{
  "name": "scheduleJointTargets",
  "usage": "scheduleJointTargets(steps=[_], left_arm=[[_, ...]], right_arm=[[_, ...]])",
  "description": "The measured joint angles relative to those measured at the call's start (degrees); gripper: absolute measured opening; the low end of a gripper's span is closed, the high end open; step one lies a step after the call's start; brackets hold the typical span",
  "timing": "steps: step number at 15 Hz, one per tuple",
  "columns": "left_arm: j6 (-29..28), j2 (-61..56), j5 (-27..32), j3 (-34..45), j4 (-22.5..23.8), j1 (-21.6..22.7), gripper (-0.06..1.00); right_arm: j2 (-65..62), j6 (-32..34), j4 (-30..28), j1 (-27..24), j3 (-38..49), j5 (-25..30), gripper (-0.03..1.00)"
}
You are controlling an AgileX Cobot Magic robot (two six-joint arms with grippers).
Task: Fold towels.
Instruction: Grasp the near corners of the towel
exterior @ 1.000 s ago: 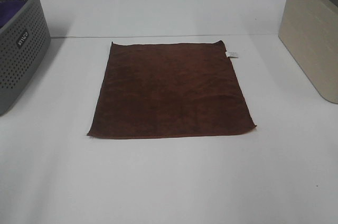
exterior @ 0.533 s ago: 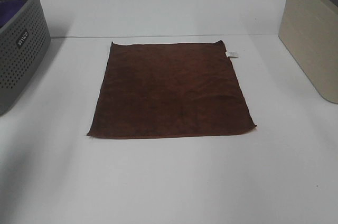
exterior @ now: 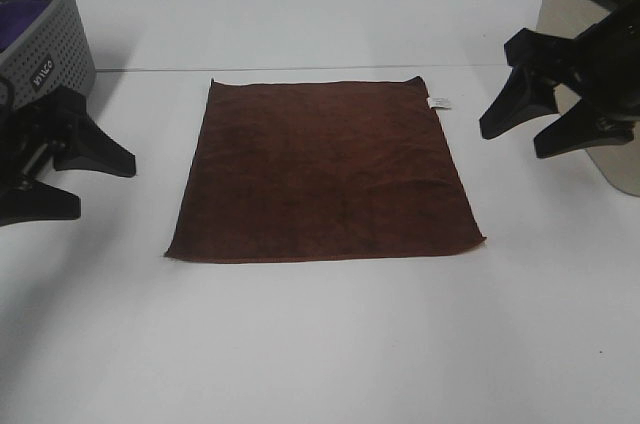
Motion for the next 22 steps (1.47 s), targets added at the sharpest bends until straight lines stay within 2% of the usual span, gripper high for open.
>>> scheduleJointTargets(steps=[3, 4, 6, 9, 13, 18, 19, 20, 22], left_arm=[[14.4, 8.6, 3.4, -0.1, -15.5, 0.0, 0.72], [18.3, 10.7, 4.5, -0.1, -19.0, 0.0, 0.72], [23.9, 14.5, 5.0, -0.3, -22.6, 0.0, 0.72], [26.1, 18.9, 5.0, -2.4, -23.0, 0.2, 0.72], [26.3, 23.5, 5.0, -5.5, -22.6, 0.2, 0.72], [26.4, 27.6, 5.9, -9.1, -22.6, -0.9, 0.78], [26.3, 28.6, 6.4, -10.6, -22.9, -3.1, 0.79], [25.0, 30.2, 6.7, -13.1, -23.2, -6.9, 0.79], [23.3, 31.1, 6.8, -14.4, -23.8, -8.7, 0.77]], right_arm=[[7.7, -8.2, 7.8, -1.3, -0.1, 1.5, 0.64], [9.9, -10.6, 10.3, -3.2, -0.2, 3.2, 0.64], [13.9, -15.1, 13.8, -7.8, -0.2, 5.4, 0.63], [18.3, -16.4, 12.7, -9.3, -0.2, 5.6, 0.64], [23.5, -17.1, 12.9, -9.3, -0.2, 4.4, 0.7], [26.8, -20.3, 17.7, -9.0, -0.2, 2.6, 0.71], [27.1, -20.6, 18.3, -8.4, -0.2, 2.5, 0.71], [28.7, -21.0, 20.6, -5.4, -1.1, 2.5, 0.7], [29.7, -21.2, 21.6, -1.7, -2.7, 2.3, 0.68]])
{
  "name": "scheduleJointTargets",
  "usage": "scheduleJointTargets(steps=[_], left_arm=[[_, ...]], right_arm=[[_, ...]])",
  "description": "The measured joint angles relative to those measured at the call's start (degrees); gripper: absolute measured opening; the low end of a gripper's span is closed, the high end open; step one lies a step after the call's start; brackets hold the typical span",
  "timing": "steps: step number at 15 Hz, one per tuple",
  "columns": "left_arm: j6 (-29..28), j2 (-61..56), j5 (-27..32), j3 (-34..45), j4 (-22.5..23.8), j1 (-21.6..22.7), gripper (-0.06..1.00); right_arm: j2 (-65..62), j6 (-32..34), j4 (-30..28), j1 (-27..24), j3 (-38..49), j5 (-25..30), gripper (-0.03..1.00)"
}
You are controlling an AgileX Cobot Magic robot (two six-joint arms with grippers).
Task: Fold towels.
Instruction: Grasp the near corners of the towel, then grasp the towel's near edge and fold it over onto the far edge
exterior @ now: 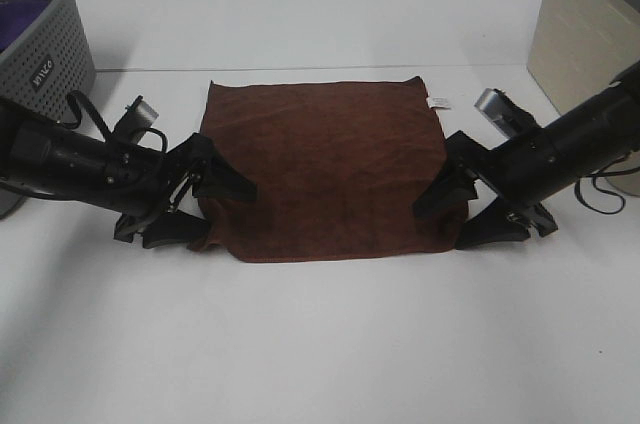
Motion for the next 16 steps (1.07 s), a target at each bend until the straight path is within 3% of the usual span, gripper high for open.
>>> scheduleJointTargets(steps=[2, 5, 6, 9, 13, 16], left_arm=[[-2.5, 0.2, -1.0, 0.0, 1.5, -0.1, 0.63], [-5.7, 0.5, -4.0, 0.0, 7.3, -0.1, 0.15], [-5.8, 0.5, -4.4, 0.0, 8.1, -0.1, 0.06], [-6.9, -1.1, -4.6, 0.0, 10.5, -0.1, 0.02], [-18.4, -5.5, -2.2, 0.9, 23.1, -0.1, 0.02], [-22.1, -6.5, 1.7, 3.6, 26.3, -0.3, 0.02]], right_arm=[[0.6, 1.6, -0.3, 2.3, -1.4, -2.1, 0.56], [1.1, 4.2, -2.5, 2.4, -1.5, -4.2, 0.15], [1.1, 4.7, -2.9, 2.4, -1.5, -4.2, 0.06], [1.1, 7.0, -5.1, 2.4, -1.5, -2.1, 0.02], [-2.9, 12.4, -11.3, 2.5, 0.2, 2.6, 0.02], [-8.0, 14.9, -12.8, 2.5, 6.0, 3.6, 0.02]])
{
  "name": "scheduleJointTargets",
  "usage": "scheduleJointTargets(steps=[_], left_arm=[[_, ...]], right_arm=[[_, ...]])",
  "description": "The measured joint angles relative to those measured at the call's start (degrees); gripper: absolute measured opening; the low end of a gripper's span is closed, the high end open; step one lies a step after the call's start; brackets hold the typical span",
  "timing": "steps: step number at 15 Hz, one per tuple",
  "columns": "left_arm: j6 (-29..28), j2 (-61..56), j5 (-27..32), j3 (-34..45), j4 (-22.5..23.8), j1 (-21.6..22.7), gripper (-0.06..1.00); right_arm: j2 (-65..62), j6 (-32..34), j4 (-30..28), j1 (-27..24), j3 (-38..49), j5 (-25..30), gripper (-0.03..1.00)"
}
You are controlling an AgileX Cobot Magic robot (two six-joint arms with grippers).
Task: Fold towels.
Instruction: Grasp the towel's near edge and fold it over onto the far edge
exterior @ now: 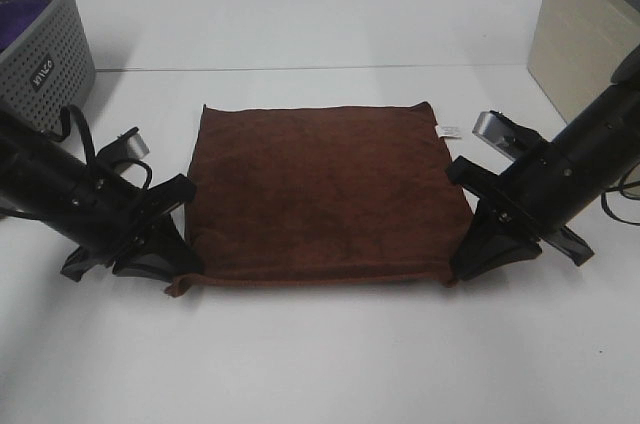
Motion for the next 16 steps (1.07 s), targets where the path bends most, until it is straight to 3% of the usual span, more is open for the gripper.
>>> scheduleJointTargets(steps=[3, 6, 9, 12, 16], left_arm=[[-0.3, 0.0, 1.8, 0.4, 0.3, -0.1, 0.02], [-0.8, 0.0, 1.0, -4.2, 0.9, -0.1, 0.02], [-5.7, 0.1, -1.1, -12.7, 3.8, -0.1, 0.02], [-9.9, 0.9, -2.6, -21.4, 8.9, -0.2, 0.02], [-10.7, 7.4, -4.6, -31.9, 11.1, -0.2, 0.02]], right_arm=[[-0.9, 1.9, -1.8, 0.0, 2.4, 0.2, 0.02], [-0.9, 2.8, -3.0, 0.1, -3.5, 0.1, 0.02], [-0.6, 5.8, -5.5, 0.1, -15.0, 1.4, 0.02], [4.7, 7.6, -7.2, 0.1, -29.5, 6.1, 0.02], [13.5, 7.7, -7.7, 0.1, -43.8, 6.4, 0.02]])
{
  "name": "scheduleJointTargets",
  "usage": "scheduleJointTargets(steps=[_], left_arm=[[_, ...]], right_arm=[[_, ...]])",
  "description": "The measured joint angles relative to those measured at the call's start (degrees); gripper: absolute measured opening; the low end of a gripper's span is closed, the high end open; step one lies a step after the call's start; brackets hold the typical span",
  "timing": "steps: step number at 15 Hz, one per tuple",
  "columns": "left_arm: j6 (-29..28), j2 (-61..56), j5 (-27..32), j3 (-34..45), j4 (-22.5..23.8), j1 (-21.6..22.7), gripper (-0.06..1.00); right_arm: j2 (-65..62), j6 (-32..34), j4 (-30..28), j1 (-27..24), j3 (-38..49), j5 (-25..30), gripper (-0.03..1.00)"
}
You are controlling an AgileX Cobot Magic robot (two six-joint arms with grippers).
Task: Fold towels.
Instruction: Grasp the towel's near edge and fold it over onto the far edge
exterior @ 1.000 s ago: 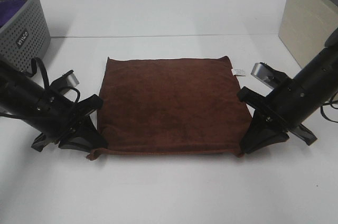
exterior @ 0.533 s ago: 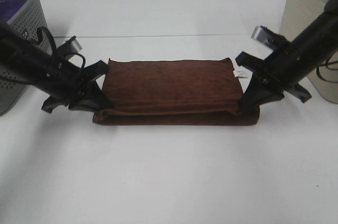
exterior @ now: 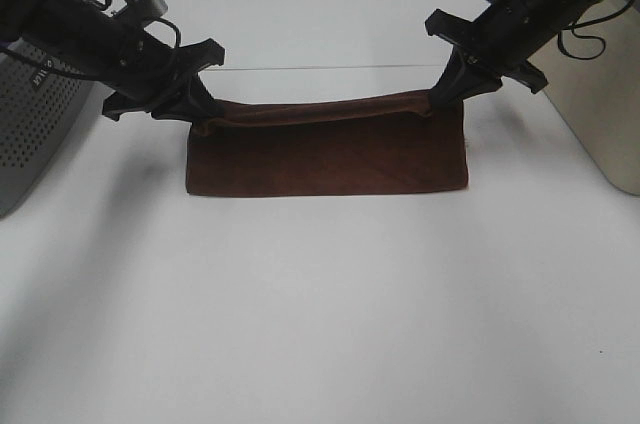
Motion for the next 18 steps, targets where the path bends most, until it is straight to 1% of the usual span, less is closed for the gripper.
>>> scheduleJointTargets(steps=[2, 4, 8, 9, 10, 11, 12, 13, 14, 15, 16, 17, 18], left_arm=[[-0.1, 4.5, -0.9, -6.4, 0.3, 0.0, 0.02], [-0.1, 6.9, -1.8, -9.6, 0.5, 0.0, 0.02], [-0.1, 11.2, -3.0, -11.7, 0.0, -0.1, 0.02], [-0.1, 11.9, -3.5, -11.8, -0.1, -0.2, 0.03], [-0.1, 12.3, -4.2, -11.8, -0.1, -0.4, 0.06], [-0.1, 12.3, -4.9, -11.8, 0.0, -0.5, 0.13], [-0.1, 12.3, -5.8, -11.8, 0.0, -0.7, 0.22], [-0.1, 12.3, -7.0, -11.8, 0.0, -1.1, 0.36], [0.1, 12.3, -8.0, -11.8, 0.0, -1.8, 0.51], [0.1, 12.3, -8.5, -11.8, 0.0, -2.8, 0.66], [0.1, 12.3, -9.1, -11.8, -0.1, -3.4, 0.77], [0.2, 12.3, -9.1, -11.8, -0.2, -3.8, 0.84], [0.2, 12.3, -8.7, -11.8, -0.1, -3.7, 0.88]], right_arm=[[4.9, 0.1, -0.6, 0.0, -6.0, -0.4, 0.02], [7.9, 0.1, -1.1, 0.0, -8.3, -1.5, 0.02], [10.9, 0.1, -1.1, 0.0, -8.7, -6.3, 0.02], [11.1, 0.1, -0.9, 0.0, -8.8, -6.6, 0.04], [11.2, 0.1, -1.2, 0.0, -8.8, -7.1, 0.08], [11.6, 0.1, -1.6, 0.0, -8.8, -8.0, 0.17], [11.7, 0.1, -1.7, -0.2, -8.8, -8.0, 0.3], [11.8, 0.1, -1.6, -0.2, -8.8, -8.0, 0.47], [11.8, 0.1, -1.6, -0.2, -8.8, -8.0, 0.61], [11.8, 0.1, -1.6, -0.2, -8.8, -8.0, 0.7], [11.8, 0.1, -1.6, -0.2, -8.8, -7.9, 0.74], [11.8, 0.1, -1.6, -0.2, -8.8, -7.8, 0.76], [11.7, 0.1, -1.7, -0.2, -8.8, -7.2, 0.76]])
